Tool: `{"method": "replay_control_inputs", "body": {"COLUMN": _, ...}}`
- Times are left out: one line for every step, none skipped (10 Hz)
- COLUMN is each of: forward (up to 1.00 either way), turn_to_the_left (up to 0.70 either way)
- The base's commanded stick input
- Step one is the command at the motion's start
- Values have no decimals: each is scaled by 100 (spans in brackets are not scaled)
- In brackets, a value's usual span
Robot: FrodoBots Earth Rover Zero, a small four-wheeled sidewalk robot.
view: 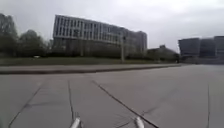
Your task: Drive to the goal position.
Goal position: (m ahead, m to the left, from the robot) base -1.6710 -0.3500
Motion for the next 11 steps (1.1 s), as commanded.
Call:
{"method": "replay_control_inputs", "body": {"forward": 100, "turn_to_the_left": -34}}
{"method": "replay_control_inputs", "body": {"forward": 100, "turn_to_the_left": -34}}
{"method": "replay_control_inputs", "body": {"forward": 100, "turn_to_the_left": -34}}
{"method": "replay_control_inputs", "body": {"forward": 100, "turn_to_the_left": -34}}
{"method": "replay_control_inputs", "body": {"forward": 100, "turn_to_the_left": -34}}
{"method": "replay_control_inputs", "body": {"forward": 100, "turn_to_the_left": -34}}
{"method": "replay_control_inputs", "body": {"forward": 100, "turn_to_the_left": -34}}
{"method": "replay_control_inputs", "body": {"forward": 100, "turn_to_the_left": -34}}
{"method": "replay_control_inputs", "body": {"forward": 100, "turn_to_the_left": -34}}
{"method": "replay_control_inputs", "body": {"forward": 100, "turn_to_the_left": -34}}
{"method": "replay_control_inputs", "body": {"forward": 100, "turn_to_the_left": -34}}
